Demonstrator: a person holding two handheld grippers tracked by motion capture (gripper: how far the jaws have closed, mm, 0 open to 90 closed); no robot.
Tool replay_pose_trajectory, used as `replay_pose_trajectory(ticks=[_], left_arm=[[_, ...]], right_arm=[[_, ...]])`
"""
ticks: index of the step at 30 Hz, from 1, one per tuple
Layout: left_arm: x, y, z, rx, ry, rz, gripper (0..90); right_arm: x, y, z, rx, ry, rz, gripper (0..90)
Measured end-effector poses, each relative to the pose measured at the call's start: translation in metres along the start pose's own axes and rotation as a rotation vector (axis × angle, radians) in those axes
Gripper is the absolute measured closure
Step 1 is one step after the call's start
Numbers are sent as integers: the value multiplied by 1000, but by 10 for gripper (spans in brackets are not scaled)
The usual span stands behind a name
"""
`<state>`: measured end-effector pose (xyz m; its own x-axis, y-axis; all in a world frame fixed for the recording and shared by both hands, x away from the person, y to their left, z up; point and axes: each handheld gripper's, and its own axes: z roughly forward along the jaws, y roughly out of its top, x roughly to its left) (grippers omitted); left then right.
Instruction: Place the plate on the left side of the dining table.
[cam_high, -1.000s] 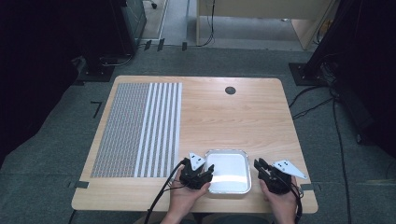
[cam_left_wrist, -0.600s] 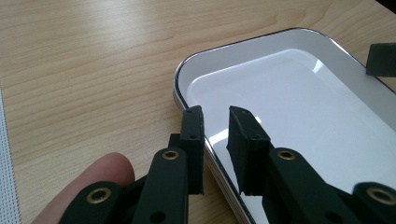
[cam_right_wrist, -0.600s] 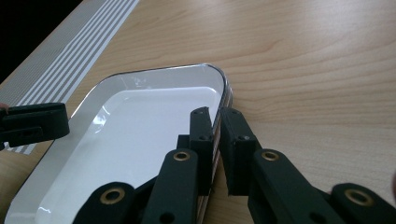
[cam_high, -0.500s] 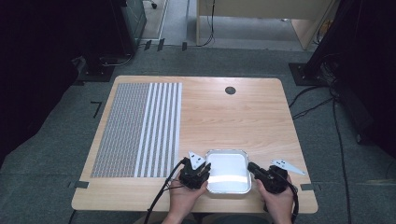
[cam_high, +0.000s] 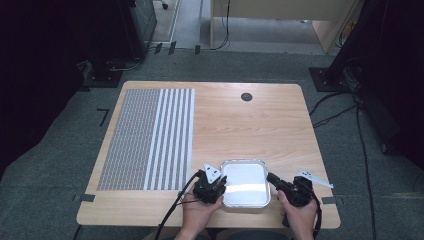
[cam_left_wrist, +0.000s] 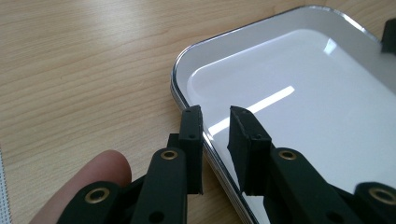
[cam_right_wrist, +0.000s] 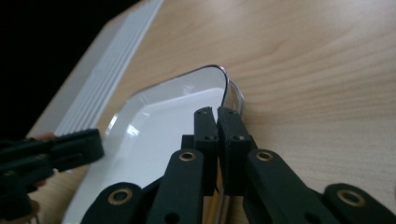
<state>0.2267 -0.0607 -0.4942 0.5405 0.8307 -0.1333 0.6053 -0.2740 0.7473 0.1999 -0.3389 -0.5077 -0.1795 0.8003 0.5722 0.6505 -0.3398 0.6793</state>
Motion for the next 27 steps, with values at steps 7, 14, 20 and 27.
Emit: replay_pose_trajectory(ticks=[7, 14, 20, 27], left_arm=[[-1, -1, 0, -5, 1, 15, 756], [-3, -1, 0, -9, -16, 25, 697], [-3, 0, -2, -19, -44, 18, 591], [-6, 0, -4, -31, -64, 17, 558]], right_arm=[[5, -5, 3, 1, -43, -47, 842], [16, -7, 5, -4, -137, -90, 874], [16, -2, -5, -49, -163, -33, 893], [8, 4, -14, -54, -202, -29, 882]])
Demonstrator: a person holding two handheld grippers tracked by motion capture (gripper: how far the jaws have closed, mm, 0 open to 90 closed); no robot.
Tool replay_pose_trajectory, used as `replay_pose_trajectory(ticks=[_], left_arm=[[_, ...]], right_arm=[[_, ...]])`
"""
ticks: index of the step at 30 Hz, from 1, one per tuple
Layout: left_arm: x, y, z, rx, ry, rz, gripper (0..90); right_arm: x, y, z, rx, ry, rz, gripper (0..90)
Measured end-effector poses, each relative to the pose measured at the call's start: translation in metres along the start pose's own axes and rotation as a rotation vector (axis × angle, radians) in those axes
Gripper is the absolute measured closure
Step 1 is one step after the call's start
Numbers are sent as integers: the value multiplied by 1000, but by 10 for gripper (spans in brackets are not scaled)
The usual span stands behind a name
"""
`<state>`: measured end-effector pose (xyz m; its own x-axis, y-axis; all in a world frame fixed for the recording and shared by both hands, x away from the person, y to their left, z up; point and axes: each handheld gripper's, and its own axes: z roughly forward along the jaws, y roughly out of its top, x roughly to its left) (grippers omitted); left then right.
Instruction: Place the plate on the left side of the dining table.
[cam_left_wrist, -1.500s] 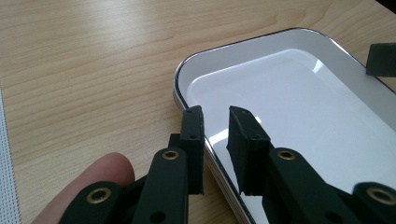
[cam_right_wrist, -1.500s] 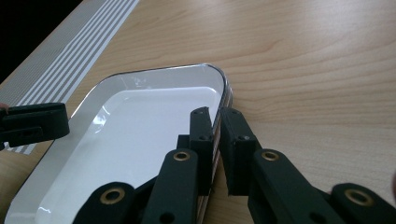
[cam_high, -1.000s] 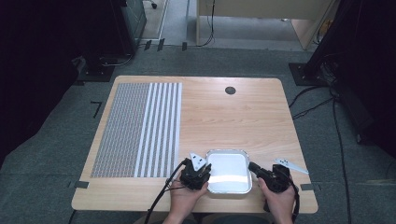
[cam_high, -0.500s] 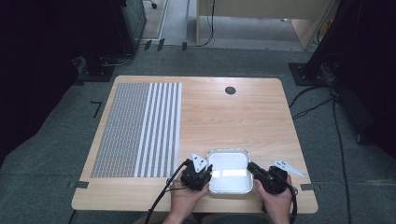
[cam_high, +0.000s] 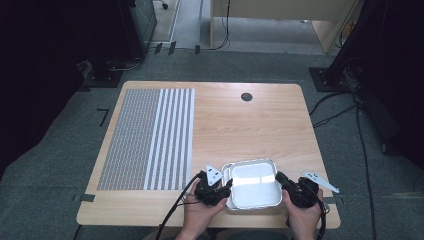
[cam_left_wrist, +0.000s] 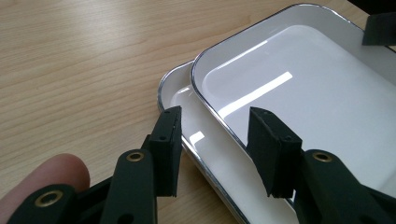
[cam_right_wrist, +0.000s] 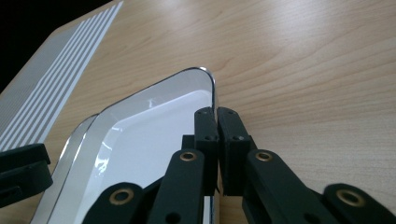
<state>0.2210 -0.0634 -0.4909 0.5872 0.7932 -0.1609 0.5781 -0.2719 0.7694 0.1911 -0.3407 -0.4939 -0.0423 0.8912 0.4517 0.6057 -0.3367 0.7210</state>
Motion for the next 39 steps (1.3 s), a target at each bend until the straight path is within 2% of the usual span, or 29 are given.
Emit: replay_pose_trajectory(ticks=[2, 3, 4, 5, 7, 9, 11, 12, 13, 15, 18, 21, 22, 23, 24, 25, 28, 31, 33, 37, 39], left_arm=[[-3, 0, 0, -1, -6, 3, 558], [-4, 0, 0, 0, -8, 5, 558], [-4, 0, 0, 0, -8, 5, 559], [-6, -1, 0, 4, -13, 3, 559], [-7, -1, 0, 10, -13, -2, 558], [-8, -1, -1, 12, -15, -8, 562], [-10, 0, -1, 14, -17, -6, 563], [-10, -1, -1, 17, -18, -6, 564], [-11, -1, 0, 19, -18, -3, 565], [-13, -1, 0, 24, -18, 1, 566], [-16, -3, 2, 37, -16, 7, 565], [-19, -3, 3, 42, -13, 7, 565], [-19, -3, 3, 41, -11, 7, 565], [-20, -3, 3, 41, -7, 6, 565], [-21, -3, 3, 41, -2, 5, 565], [-22, -4, 3, 43, 0, 2, 565], [-25, -5, 4, 50, 1, 4, 565], [-28, -6, 5, 51, -1, 6, 565], [-29, -7, 4, 47, -1, 3, 563], [-30, -6, 3, 39, -11, 1, 572], [-30, -6, 2, 38, -32, 1, 621]], right_arm=[[-2, 0, 0, 3, 13, -2, 809], [-1, 2, -2, -20, 7, -25, 746], [-1, 2, -2, -20, 7, -25, 746], [1, 4, -4, -33, -19, -54, 741], [1, 5, -4, -35, -24, -57, 742], [2, 7, -3, -48, -49, -86, 753], [2, 8, -2, -49, -50, -92, 752], [3, 10, 2, -39, -41, -104, 748], [3, 13, 8, 5, -12, -107, 746], [3, 13, 11, 20, -2, -105, 745], [6, 14, 17, 30, -12, -116, 761], [9, 13, 21, 44, -68, -137, 826], [9, 13, 21, 44, -68, -137, 826], [7, 12, 23, 62, -70, -108, 867], [7, 12, 23, 62, -70, -108, 867], [6, 12, 22, 63, -61, -72, 873], [7, 12, 21, 59, -77, -66, 885], [5, 11, 21, 60, -90, -31, 900], [-1, 11, 20, 61, -68, 38, 899], [-3, 10, 18, 58, -65, 69, 898], [-4, 10, 18, 58, -63, 85, 898]])
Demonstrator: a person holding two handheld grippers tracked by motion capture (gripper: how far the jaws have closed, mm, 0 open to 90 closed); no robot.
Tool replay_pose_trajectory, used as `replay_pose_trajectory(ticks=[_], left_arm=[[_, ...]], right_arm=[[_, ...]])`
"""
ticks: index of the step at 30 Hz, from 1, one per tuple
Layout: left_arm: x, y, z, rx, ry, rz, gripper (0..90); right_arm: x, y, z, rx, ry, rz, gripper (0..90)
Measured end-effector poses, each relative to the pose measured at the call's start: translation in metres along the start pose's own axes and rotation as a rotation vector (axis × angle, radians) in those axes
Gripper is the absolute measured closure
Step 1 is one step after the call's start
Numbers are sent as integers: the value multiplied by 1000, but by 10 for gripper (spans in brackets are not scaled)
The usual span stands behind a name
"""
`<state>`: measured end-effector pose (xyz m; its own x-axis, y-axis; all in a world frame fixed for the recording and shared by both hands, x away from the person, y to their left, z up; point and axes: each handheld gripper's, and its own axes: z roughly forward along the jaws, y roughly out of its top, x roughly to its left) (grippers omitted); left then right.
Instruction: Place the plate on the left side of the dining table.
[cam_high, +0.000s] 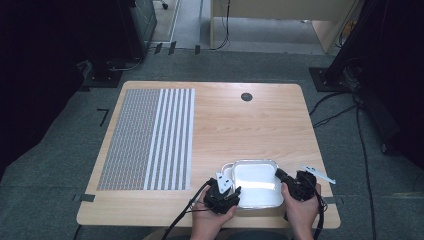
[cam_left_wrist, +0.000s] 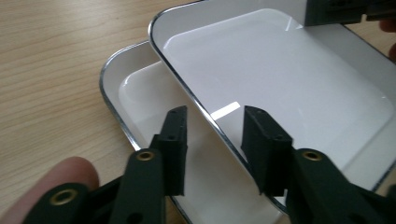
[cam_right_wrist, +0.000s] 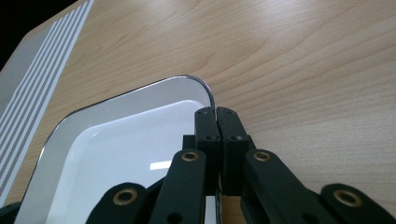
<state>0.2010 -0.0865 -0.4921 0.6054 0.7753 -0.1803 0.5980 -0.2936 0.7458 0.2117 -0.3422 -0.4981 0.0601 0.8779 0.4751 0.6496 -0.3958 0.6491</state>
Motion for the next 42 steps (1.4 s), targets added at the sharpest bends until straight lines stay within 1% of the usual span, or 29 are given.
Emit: replay_pose_trajectory(ticks=[1, 3, 4, 6, 9, 10, 11, 12, 16, 18, 24, 28, 30, 32, 34, 36, 37, 38, 42], left_arm=[[0, 0, 0, 0, -8, -5, 677], [1, 1, 1, 0, -6, -7, 684], [2, 2, 1, 0, -5, -13, 696], [4, 6, 0, -2, 0, -37, 727], [4, 11, -2, -15, 17, -50, 765], [5, 12, -3, -14, 18, -50, 771], [6, 13, -4, -19, 17, -60, 778], [7, 14, -5, -18, 8, -69, 784], [10, 15, -11, -13, -4, -77, 784], [13, 15, -14, -10, -2, -75, 781], [27, 18, -24, -11, -11, -93, 780], [37, 19, -31, -23, -20, -98, 780], [40, 19, -33, -23, -20, -95, 780], [43, 20, -36, -26, -18, -97, 780], [47, 19, -39, -33, -17, -107, 780], [50, 19, -42, -38, -14, -110, 780], [52, 18, -44, -43, -12, -116, 780], [54, 18, -45, -46, -11, -121, 780], [63, 16, -51, -59, -9, -133, 780]], right_arm=[[0, 0, 0, -2, -1, 10, 898], [0, -1, -1, -6, -5, 10, 899], [0, 0, -2, -9, -4, 17, 898], [1, 0, -3, -18, -1, 24, 898], [5, 0, -8, -32, -9, 29, 900], [7, 0, -10, -36, -12, 26, 900], [8, 0, -11, -37, -14, 26, 900], [9, 1, -13, -35, -13, 26, 900], [15, 2, -15, -34, -16, 13, 900], [19, 3, -15, -31, -16, 7, 900], [31, 4, -8, -9, -3, 17, 900], [42, 5, -3, -7, 9, 15, 900], [43, 5, -3, -6, 10, 18, 900], [50, 6, 0, -3, 14, 18, 900], [52, 6, 1, -2, 16, 19, 900], [60, 6, 4, 1, 20, 11, 900], [60, 6, 4, 1, 20, 11, 900], [65, 7, 6, 2, 23, 4, 900], [73, 9, 9, 4, 24, -9, 900]])
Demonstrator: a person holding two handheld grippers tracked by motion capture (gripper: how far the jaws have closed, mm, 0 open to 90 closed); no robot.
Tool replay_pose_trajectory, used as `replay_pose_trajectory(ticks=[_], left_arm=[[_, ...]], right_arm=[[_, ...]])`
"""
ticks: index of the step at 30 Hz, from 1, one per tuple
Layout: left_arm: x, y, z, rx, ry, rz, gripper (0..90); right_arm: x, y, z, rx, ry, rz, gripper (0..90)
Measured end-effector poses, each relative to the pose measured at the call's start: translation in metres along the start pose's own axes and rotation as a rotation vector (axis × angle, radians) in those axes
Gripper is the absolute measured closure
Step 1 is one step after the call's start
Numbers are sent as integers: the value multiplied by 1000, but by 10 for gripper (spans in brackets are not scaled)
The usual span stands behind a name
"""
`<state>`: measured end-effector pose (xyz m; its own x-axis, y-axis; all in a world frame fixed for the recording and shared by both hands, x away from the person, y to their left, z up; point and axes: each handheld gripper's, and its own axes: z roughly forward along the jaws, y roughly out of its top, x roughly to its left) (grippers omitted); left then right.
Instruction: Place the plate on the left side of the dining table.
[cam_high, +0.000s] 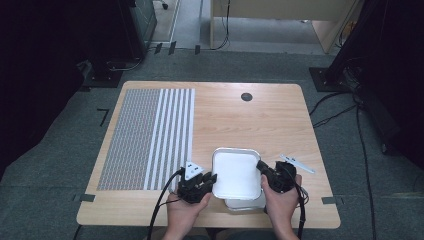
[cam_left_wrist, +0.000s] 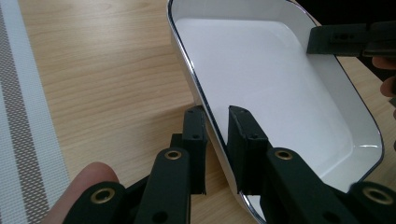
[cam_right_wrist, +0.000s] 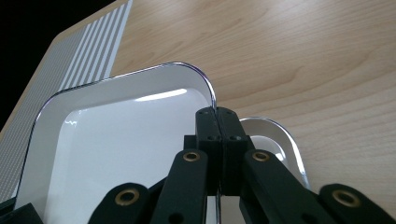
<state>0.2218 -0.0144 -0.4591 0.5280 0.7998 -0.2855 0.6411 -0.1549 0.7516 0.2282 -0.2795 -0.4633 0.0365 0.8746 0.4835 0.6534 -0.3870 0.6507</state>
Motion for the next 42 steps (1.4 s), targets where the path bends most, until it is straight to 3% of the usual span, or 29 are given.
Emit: replay_pose_trajectory(ticks=[10, 24, 29, 36, 42], left_arm=[[20, 7, -17, -31, 29, -8, 783], [53, 16, -34, -50, 61, -50, 800], [63, 21, -41, -57, 93, -57, 807], [82, 30, -56, -75, 114, -74, 811], [98, 37, -66, -72, 132, -77, 812]], right_arm=[[27, 4, 12, -2, 22, -16, 900], [67, 9, 34, 5, 41, -55, 900], [78, 10, 40, 2, 52, -63, 900], [107, 18, 53, -1, 81, -89, 900], [121, 19, 62, 4, 97, -85, 900]])
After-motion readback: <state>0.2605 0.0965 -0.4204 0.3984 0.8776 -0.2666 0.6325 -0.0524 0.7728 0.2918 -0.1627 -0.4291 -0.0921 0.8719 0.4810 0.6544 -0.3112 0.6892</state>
